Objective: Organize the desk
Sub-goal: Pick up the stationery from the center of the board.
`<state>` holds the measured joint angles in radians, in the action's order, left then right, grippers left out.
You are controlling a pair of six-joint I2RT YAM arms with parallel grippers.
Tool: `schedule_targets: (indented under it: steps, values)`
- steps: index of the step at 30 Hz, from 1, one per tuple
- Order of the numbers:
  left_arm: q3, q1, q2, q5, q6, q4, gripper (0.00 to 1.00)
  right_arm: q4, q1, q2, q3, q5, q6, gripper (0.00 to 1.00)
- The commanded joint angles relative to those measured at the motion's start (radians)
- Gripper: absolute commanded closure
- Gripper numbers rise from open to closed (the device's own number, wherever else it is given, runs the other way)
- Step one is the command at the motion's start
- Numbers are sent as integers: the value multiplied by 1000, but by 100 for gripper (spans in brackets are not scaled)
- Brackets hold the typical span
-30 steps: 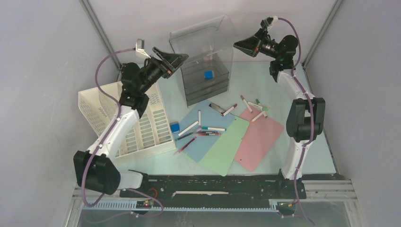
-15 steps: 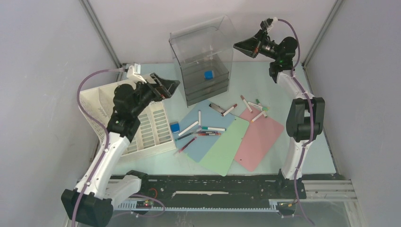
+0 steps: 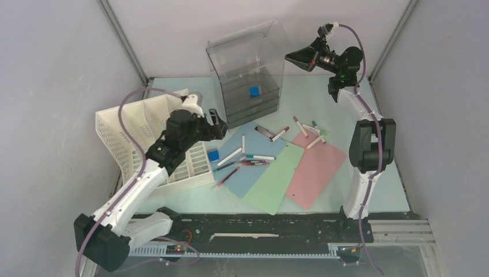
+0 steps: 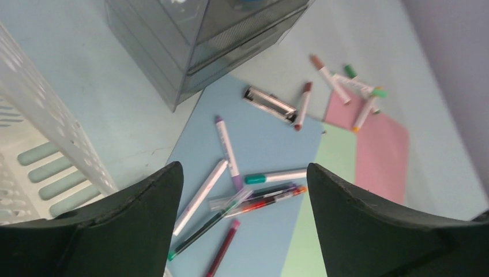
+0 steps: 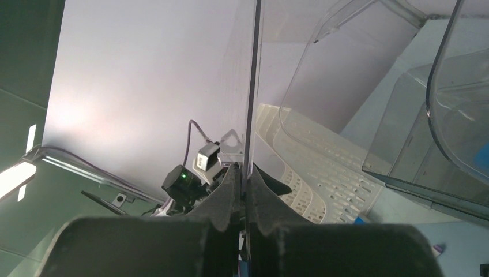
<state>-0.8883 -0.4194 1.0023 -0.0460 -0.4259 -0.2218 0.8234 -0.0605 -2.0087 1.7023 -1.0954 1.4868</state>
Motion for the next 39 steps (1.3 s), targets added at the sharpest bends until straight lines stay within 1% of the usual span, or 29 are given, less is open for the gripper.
schedule_targets:
  steps: [1, 3, 7, 10, 14, 17, 18, 23, 26, 33, 39]
  values:
    - [-29, -66, 69, 191, 76, -48, 17, 68, 2, 11, -1, 22, -28, 98]
    - [-26, -93, 98, 227, 61, -52, 20, 69, 2, 10, -4, 22, -29, 98]
    - [-19, -166, 155, 338, 30, -59, 22, 71, 2, 7, -4, 22, -27, 98]
    - [-17, -214, 210, 410, 1, -61, 26, 72, 2, 6, -7, 23, -29, 98]
    - [-48, -250, 312, 492, -49, -115, 35, 73, 2, 7, -13, 22, -30, 98]
    - [-60, -253, 381, 518, -97, -145, 43, 74, 2, 8, -17, 21, -32, 98]
    - [-58, -253, 397, 524, -111, -148, 44, 74, 2, 9, -18, 21, -33, 98]
    - [-28, -254, 439, 576, -167, -148, 43, 76, 4, 11, -25, 21, -34, 98]
    - [-20, -255, 469, 583, -188, -149, 41, 78, 3, 9, -26, 20, -35, 98]
    - [-52, -253, 569, 632, -248, -208, 38, 78, 5, 11, -32, 20, -39, 98]
    - [-55, -252, 602, 693, -294, -235, 35, 79, 7, 14, -35, 18, -41, 98]
